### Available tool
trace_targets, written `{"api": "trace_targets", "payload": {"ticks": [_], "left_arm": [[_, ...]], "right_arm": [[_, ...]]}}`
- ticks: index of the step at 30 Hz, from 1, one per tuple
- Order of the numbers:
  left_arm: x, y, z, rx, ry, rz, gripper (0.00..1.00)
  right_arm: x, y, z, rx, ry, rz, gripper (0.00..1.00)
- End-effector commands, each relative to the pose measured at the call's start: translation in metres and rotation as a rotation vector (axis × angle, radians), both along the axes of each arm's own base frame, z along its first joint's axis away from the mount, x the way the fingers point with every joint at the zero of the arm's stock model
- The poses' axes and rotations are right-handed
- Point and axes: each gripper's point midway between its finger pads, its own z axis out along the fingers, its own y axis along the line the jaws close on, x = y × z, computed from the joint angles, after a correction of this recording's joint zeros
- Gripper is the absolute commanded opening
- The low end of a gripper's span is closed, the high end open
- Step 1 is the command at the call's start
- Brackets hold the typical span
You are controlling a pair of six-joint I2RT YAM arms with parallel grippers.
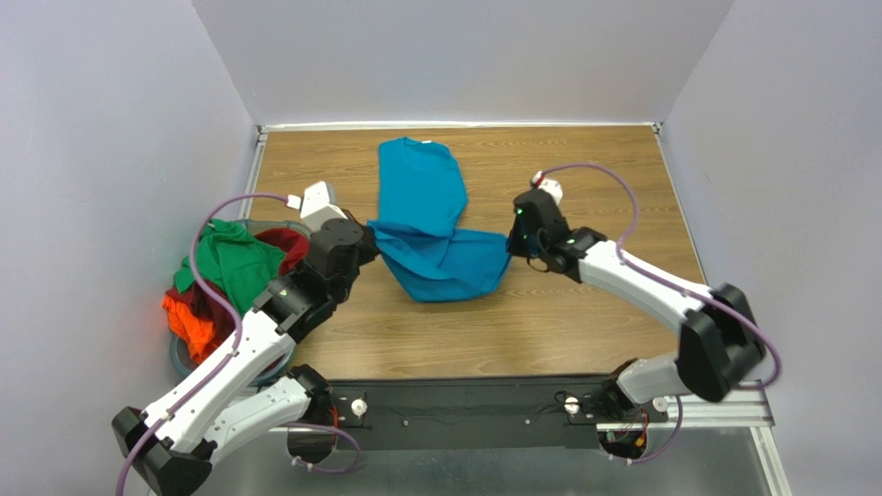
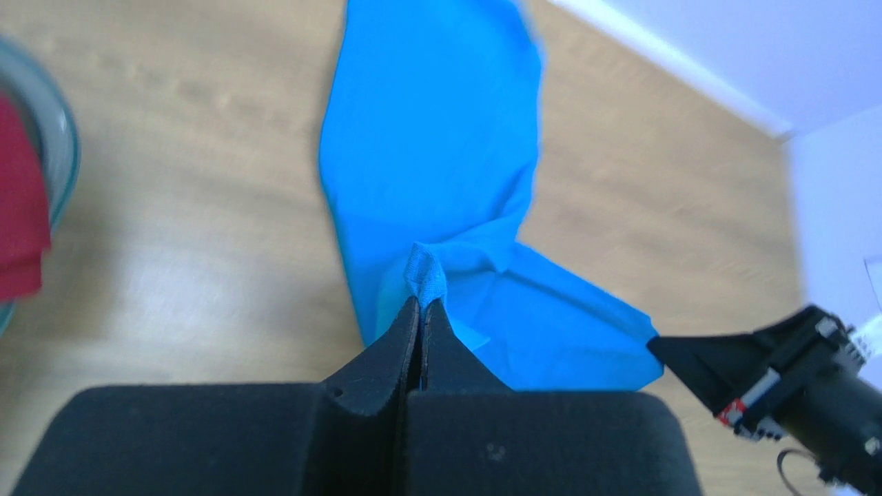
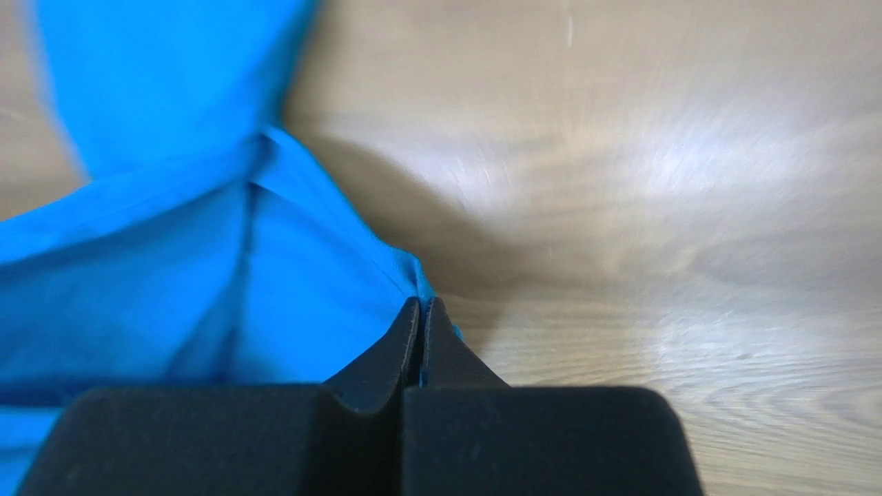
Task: Fold and stack the t-shirts
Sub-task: Flatten the tshirt out
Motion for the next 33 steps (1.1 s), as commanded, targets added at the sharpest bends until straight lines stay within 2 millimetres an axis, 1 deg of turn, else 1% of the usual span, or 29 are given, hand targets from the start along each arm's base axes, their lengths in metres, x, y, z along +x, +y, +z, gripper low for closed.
{"api": "trace_targets", "payload": {"ticks": [1, 2, 3, 4, 5, 7, 8, 9, 10, 11, 12, 13, 14, 15, 16, 17, 19, 20, 21, 22, 23, 25, 27, 28, 29, 30, 31, 32, 33], "left_arm": [[0.012, 0.014, 0.097, -0.111, -0.250, 0.081, 0.00], [0.011, 0.017, 0.131, -0.135, -0.318, 0.082, 0.00], [0.010, 0.021, 0.150, -0.145, -0.356, 0.096, 0.00], [0.009, 0.025, 0.168, -0.159, -0.393, 0.103, 0.00], [0.004, 0.031, 0.203, -0.179, -0.467, 0.107, 0.00], [-0.004, 0.037, 0.240, -0.200, -0.549, 0.100, 0.00], [-0.015, 0.045, 0.277, -0.228, -0.633, 0.098, 0.00], [-0.021, 0.046, 0.294, -0.242, -0.673, 0.078, 0.00], [-0.026, 0.047, 0.311, -0.251, -0.715, 0.063, 0.00], [-0.031, 0.047, 0.330, -0.262, -0.764, 0.048, 0.00], [-0.045, 0.053, 0.360, -0.284, -0.828, 0.025, 0.00], [-0.048, 0.052, 0.373, -0.289, -0.852, 0.008, 0.00], [-0.062, 0.059, 0.397, -0.315, -0.911, 0.004, 0.00], [-0.068, 0.057, 0.409, -0.320, -0.945, -0.029, 0.00], [-0.069, 0.055, 0.416, -0.308, -0.965, -0.042, 0.00], [-0.080, 0.060, 0.433, -0.327, -1.011, -0.050, 0.00], [-0.086, 0.056, 0.445, -0.322, -1.045, -0.090, 0.00], [-0.082, 0.051, 0.448, -0.302, -1.049, -0.101, 0.00], [-0.081, 0.048, 0.456, -0.297, -1.059, -0.110, 0.00], [-0.080, 0.046, 0.459, -0.293, -1.065, -0.115, 0.00], [-0.084, 0.048, 0.467, -0.297, -1.082, -0.117, 0.00], [-0.079, 0.041, 0.471, -0.284, -1.081, -0.129, 0.00], [-0.067, 0.036, 0.472, -0.270, -1.070, -0.115, 0.00], [-0.062, 0.033, 0.472, -0.259, -1.064, -0.108, 0.00], [-0.049, 0.027, 0.467, -0.241, -1.042, -0.099, 0.00], [-0.041, 0.030, 0.466, -0.232, -1.026, -0.056, 0.00], [-0.027, 0.024, 0.459, -0.215, -0.998, -0.038, 0.00], [-0.019, 0.024, 0.455, -0.205, -0.981, -0.011, 0.00], [-0.003, 0.025, 0.446, -0.179, -0.944, 0.049, 0.00]], "right_arm": [[0.019, -0.020, 0.106, 0.002, -0.249, -0.077, 0.01], [0.026, -0.026, 0.142, 0.007, -0.323, -0.108, 0.01], [0.023, -0.033, 0.167, 0.015, -0.365, -0.122, 0.01], [0.023, -0.038, 0.189, 0.021, -0.407, -0.134, 0.01], [0.026, -0.043, 0.229, 0.048, -0.481, -0.150, 0.01], [0.021, -0.053, 0.269, 0.060, -0.555, -0.172, 0.01], [0.018, -0.058, 0.292, 0.065, -0.597, -0.176, 0.01], [0.013, -0.060, 0.328, 0.110, -0.659, -0.174, 0.01], [0.009, -0.062, 0.350, 0.130, -0.699, -0.164, 0.01], [0.006, -0.062, 0.367, 0.131, -0.730, -0.147, 0.01], [0.002, -0.060, 0.383, 0.150, -0.757, -0.119, 0.01], [-0.007, -0.064, 0.421, 0.196, -0.826, -0.109, 0.01], [-0.010, -0.063, 0.434, 0.198, -0.852, -0.087, 0.01], [-0.018, -0.059, 0.451, 0.227, -0.879, -0.044, 0.01], [-0.030, -0.064, 0.478, 0.259, -0.934, -0.026, 0.01], [-0.035, -0.062, 0.490, 0.278, -0.956, -0.002, 0.01], [-0.045, -0.060, 0.506, 0.300, -0.985, 0.038, 0.01], [-0.052, -0.065, 0.521, 0.307, -1.021, 0.041, 0.01], [-0.050, -0.065, 0.522, 0.292, -1.024, 0.040, 0.01], [-0.051, -0.068, 0.527, 0.295, -1.034, 0.027, 0.01], [-0.053, -0.072, 0.534, 0.287, -1.053, 0.019, 0.01], [-0.045, -0.073, 0.534, 0.263, -1.053, -0.005, 0.01], [-0.042, -0.078, 0.539, 0.235, -1.067, -0.033, 0.01], [-0.031, -0.073, 0.533, 0.212, -1.052, -0.039, 0.01], [-0.025, -0.073, 0.531, 0.178, -1.050, -0.046, 0.01], [-0.018, -0.079, 0.530, 0.150, -1.045, -0.091, 0.01], [-0.004, -0.075, 0.522, 0.104, -1.028, -0.104, 0.01], [0.004, -0.074, 0.517, 0.072, -1.017, -0.120, 0.01], [0.010, -0.081, 0.517, 0.043, -1.014, -0.169, 0.01]]}}
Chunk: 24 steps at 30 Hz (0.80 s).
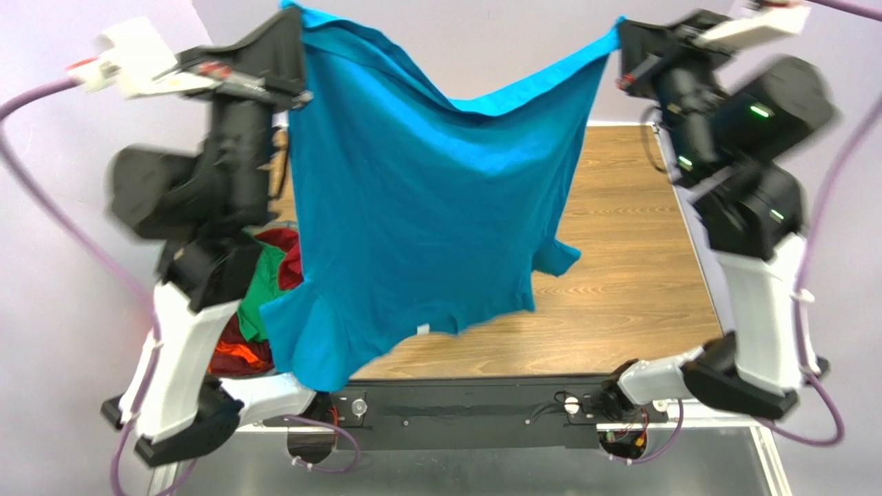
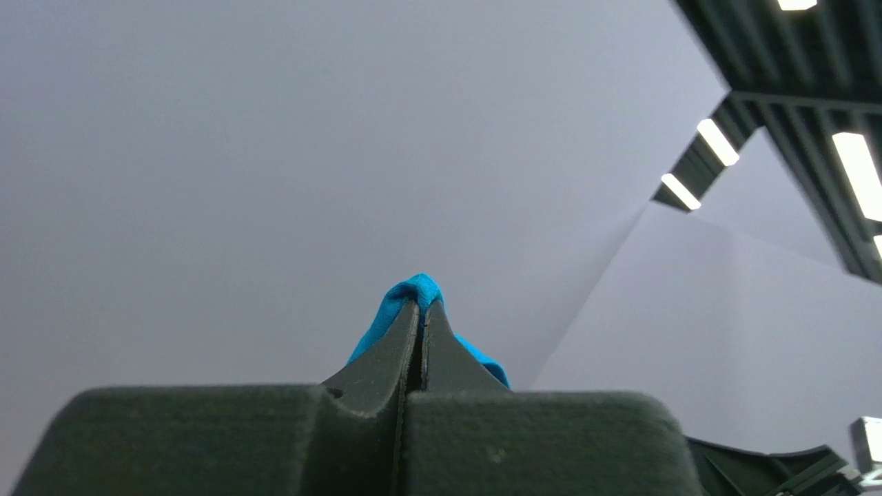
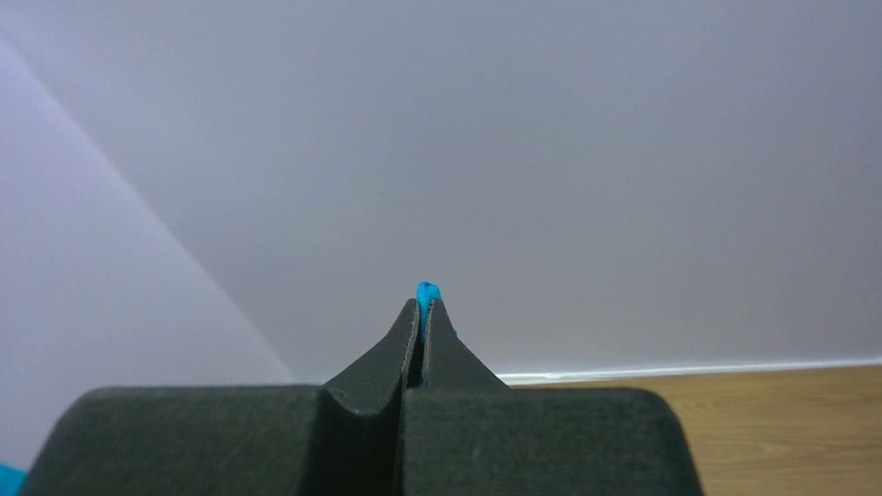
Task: Fold and stack the t-shirts
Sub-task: Flatten the tshirt out
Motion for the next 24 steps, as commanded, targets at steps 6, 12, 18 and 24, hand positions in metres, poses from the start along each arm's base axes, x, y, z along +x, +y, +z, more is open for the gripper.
{"api": "trace_targets", "payload": {"ticks": [6, 12, 18, 24], "left_arm": [[0.098, -0.004, -0.032, 0.076, 0.154, 0.241, 0.00], [0.168, -0.006, -0.016, 0.165, 0.101, 0.226, 0.00], [0.174, -0.002, 0.016, 0.185, -0.027, 0.203, 0.00], [0.150, 0.007, -0.006, 0.189, 0.006, 0.206, 0.00]], "right_arm": [[0.102, -0.013, -0.048, -0.203, 0.130, -0.322, 0.01], [0.167, -0.040, -0.036, -0.194, 0.056, -0.364, 0.01], [0.154, -0.040, 0.010, -0.254, -0.125, -0.345, 0.01], [0.136, -0.047, -0.013, -0.316, -0.058, -0.336, 0.01]]}}
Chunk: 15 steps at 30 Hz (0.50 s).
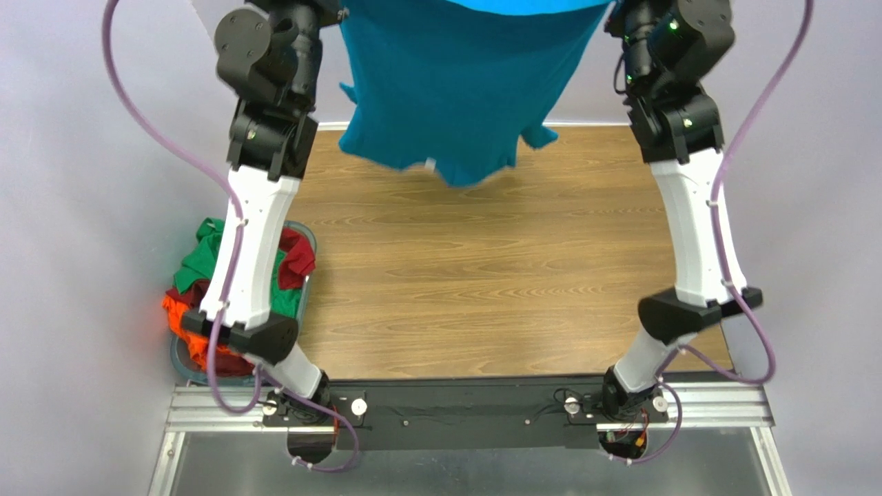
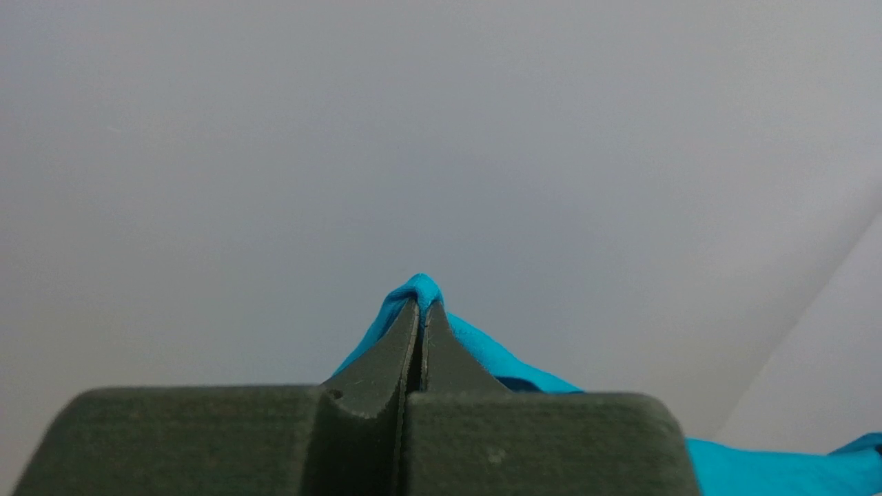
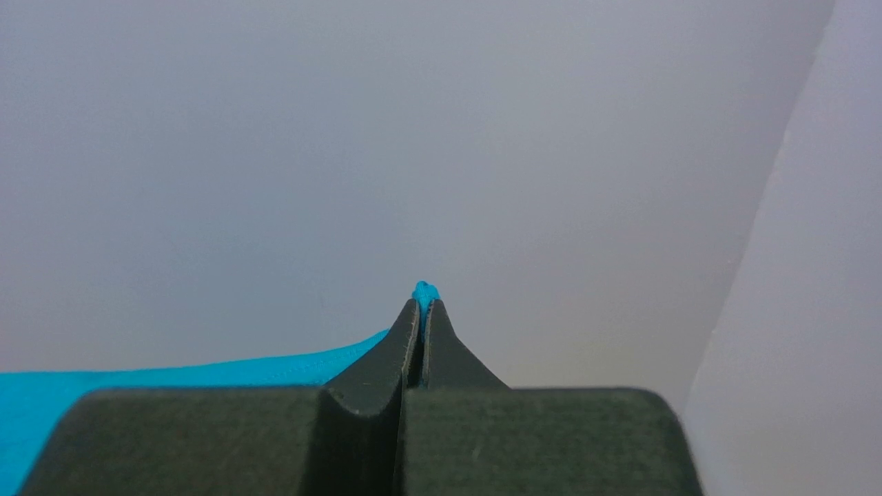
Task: Fold and stack the t-shirts
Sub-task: Flatten the tshirt out
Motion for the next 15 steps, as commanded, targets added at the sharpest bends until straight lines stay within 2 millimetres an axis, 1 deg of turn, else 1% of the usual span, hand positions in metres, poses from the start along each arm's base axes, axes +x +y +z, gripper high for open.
{"api": "trace_targets", "payload": {"ticks": [1, 2, 3, 4, 5, 6, 7, 8, 9, 10, 11, 12, 13, 14, 15], "left_arm": [[-0.045, 0.010, 0.005, -0.013, -0.052, -0.031, 0.00], [-0.043, 0.009, -0.013, -0.020, -0.010, -0.035, 0.00], [-0.042, 0.007, -0.033, -0.031, 0.032, -0.052, 0.00], [-0.064, 0.012, -0.039, -0.054, 0.036, -0.072, 0.00], [-0.068, 0.012, -0.056, -0.111, 0.061, -0.099, 0.00], [-0.050, 0.005, -0.127, -0.132, 0.209, -0.107, 0.00], [-0.076, 0.010, -0.132, -0.218, 0.195, -0.140, 0.00], [-0.067, 0.002, -0.207, -0.230, 0.337, -0.146, 0.00], [-0.074, 0.001, -0.236, -0.261, 0.386, -0.155, 0.00], [-0.096, -0.005, -0.246, -0.292, 0.384, -0.206, 0.00], [-0.098, -0.011, -0.306, -0.292, 0.494, -0.206, 0.00], [-0.106, -0.016, -0.330, -0.292, 0.537, -0.224, 0.00], [-0.115, -0.022, -0.351, -0.284, 0.582, -0.250, 0.00], [-0.131, -0.035, -0.390, -0.278, 0.674, -0.305, 0.00], [-0.140, -0.042, -0.412, -0.272, 0.736, -0.329, 0.00]], "right_arm": [[-0.036, -0.008, 0.005, -0.034, -0.022, 0.027, 0.01], [-0.036, -0.007, -0.013, -0.048, 0.020, 0.037, 0.01], [-0.045, -0.007, -0.024, -0.051, 0.041, 0.051, 0.01], [-0.049, -0.008, -0.039, -0.048, 0.071, 0.058, 0.01], [-0.041, -0.004, -0.093, -0.043, 0.185, 0.063, 0.01], [-0.049, -0.004, -0.107, -0.028, 0.209, 0.077, 0.01], [-0.069, -0.006, -0.113, 0.027, 0.210, 0.108, 0.01], [-0.072, -0.002, -0.161, 0.038, 0.302, 0.129, 0.01], [-0.078, 0.000, -0.186, 0.056, 0.346, 0.143, 0.01], [-0.099, 0.005, -0.189, 0.128, 0.340, 0.208, 0.01], [-0.104, 0.008, -0.209, 0.152, 0.377, 0.228, 0.01], [-0.109, 0.015, -0.265, 0.151, 0.496, 0.252, 0.01], [-0.125, 0.027, -0.277, 0.157, 0.523, 0.345, 0.01], [-0.136, 0.030, -0.329, 0.183, 0.646, 0.352, 0.01], [-0.140, 0.030, -0.325, 0.227, 0.641, 0.353, 0.01]]}}
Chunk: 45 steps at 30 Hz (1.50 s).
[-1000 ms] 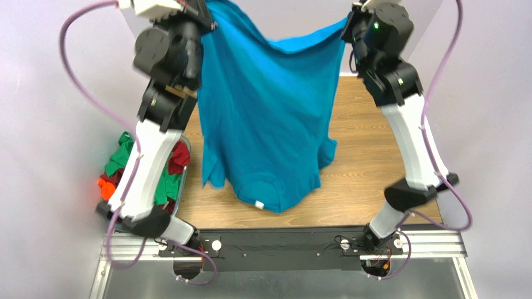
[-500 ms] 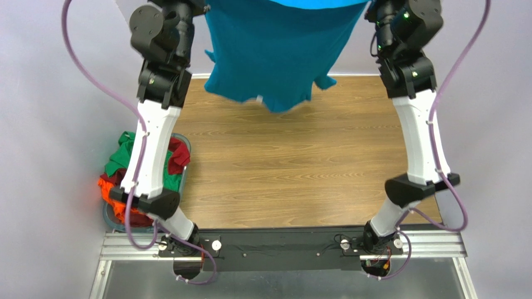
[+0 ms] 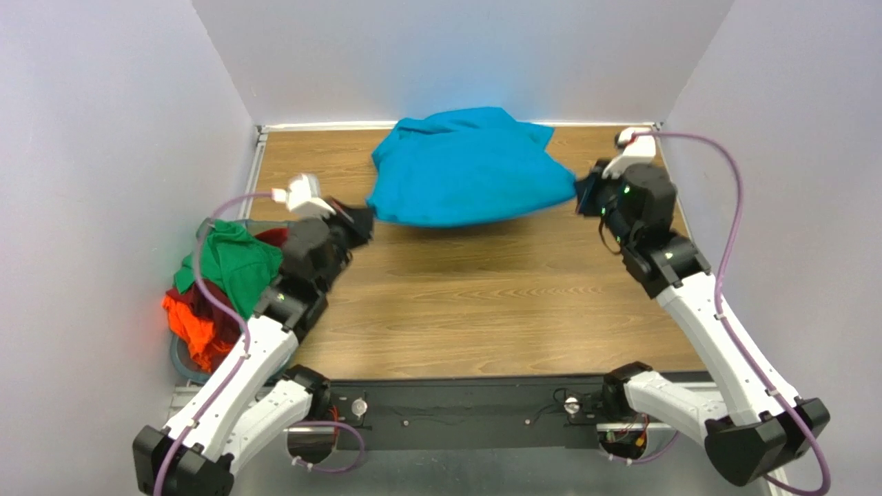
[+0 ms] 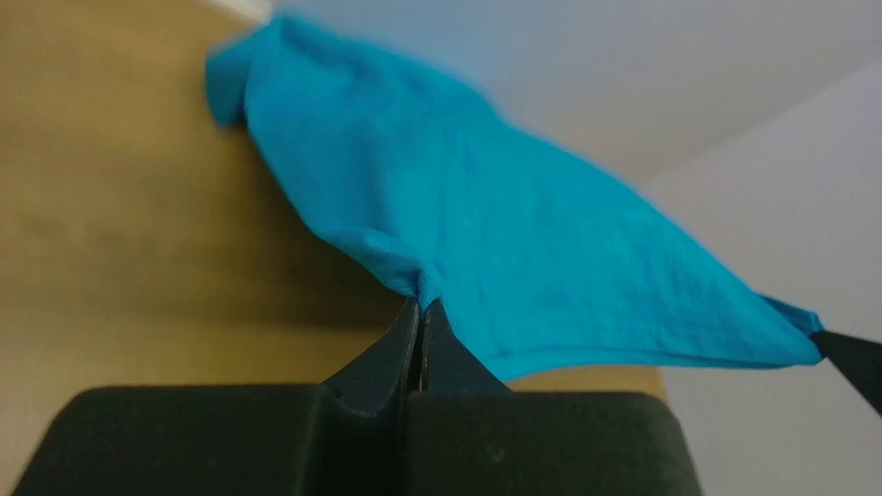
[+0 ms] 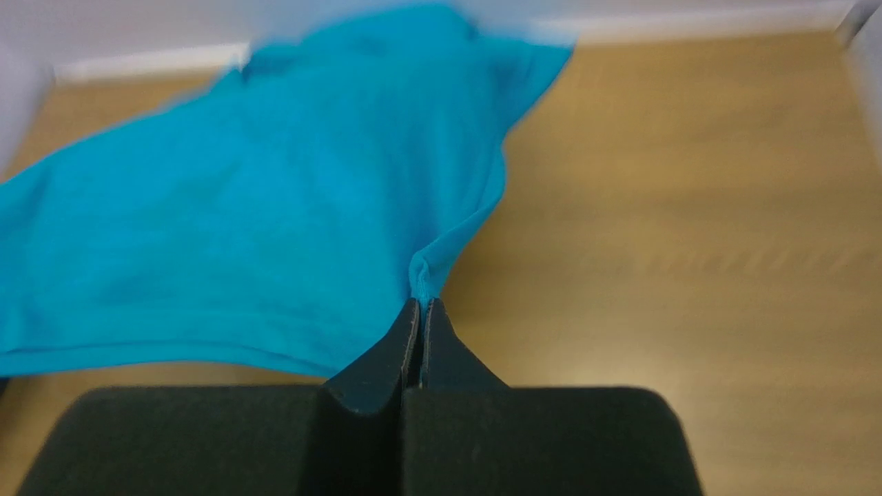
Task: Fold and stack the t-shirts
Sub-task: Flatten the tshirt out
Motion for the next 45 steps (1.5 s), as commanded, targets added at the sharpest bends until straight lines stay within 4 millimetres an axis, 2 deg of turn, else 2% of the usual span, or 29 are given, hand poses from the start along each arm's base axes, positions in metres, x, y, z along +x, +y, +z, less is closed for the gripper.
{"api": "trace_targets", "payload": {"ticks": [1, 3, 4, 7, 8, 13, 14, 18, 22, 26, 28, 34, 43, 44, 45], "left_arm": [[-0.040, -0.030, -0.073, -0.103, 0.187, -0.131, 0.00], [-0.060, -0.043, -0.118, -0.103, 0.302, -0.179, 0.00], [-0.066, -0.046, -0.127, -0.108, 0.327, -0.192, 0.00], [-0.082, -0.054, -0.162, -0.119, 0.427, -0.216, 0.00], [-0.087, -0.053, -0.176, -0.113, 0.465, -0.212, 0.00], [-0.096, -0.058, -0.197, -0.100, 0.545, -0.230, 0.00], [-0.100, -0.056, -0.204, -0.085, 0.583, -0.223, 0.00], [-0.108, -0.051, -0.214, -0.079, 0.664, -0.180, 0.00], [-0.122, -0.054, -0.222, -0.087, 0.737, -0.205, 0.00], [-0.140, -0.047, -0.239, -0.062, 0.851, -0.182, 0.00], [-0.143, -0.044, -0.240, -0.051, 0.873, -0.170, 0.00], [-0.157, -0.037, -0.243, -0.005, 0.945, -0.177, 0.00], [-0.182, -0.041, -0.243, -0.007, 1.016, -0.259, 0.00], [-0.186, -0.039, -0.244, -0.004, 1.032, -0.259, 0.13], [-0.188, -0.039, -0.242, -0.009, 1.037, -0.263, 0.32]], "right_arm": [[-0.041, 0.022, -0.101, 0.181, 0.270, 0.078, 0.01], [-0.054, 0.023, -0.136, 0.240, 0.377, 0.045, 0.01], [-0.065, 0.022, -0.165, 0.242, 0.448, 0.034, 0.01], [-0.080, 0.019, -0.207, 0.265, 0.574, -0.016, 0.01], [-0.088, 0.017, -0.228, 0.270, 0.634, -0.048, 0.01], [-0.102, 0.000, -0.263, 0.236, 0.741, -0.169, 0.01], [-0.105, -0.002, -0.266, 0.235, 0.753, -0.186, 0.01], [-0.117, -0.021, -0.273, 0.191, 0.793, -0.284, 0.01], [-0.124, -0.029, -0.270, 0.170, 0.807, -0.321, 0.04], [-0.130, -0.035, -0.266, 0.152, 0.824, -0.351, 0.04], [-0.134, -0.042, -0.263, 0.134, 0.830, -0.386, 0.04], [-0.137, -0.044, -0.255, 0.154, 0.832, -0.422, 0.06], [-0.148, -0.049, -0.252, 0.179, 0.845, -0.472, 0.17], [-0.149, -0.051, -0.251, 0.175, 0.842, -0.479, 0.20], [-0.151, -0.052, -0.252, 0.172, 0.846, -0.488, 0.23]]}}
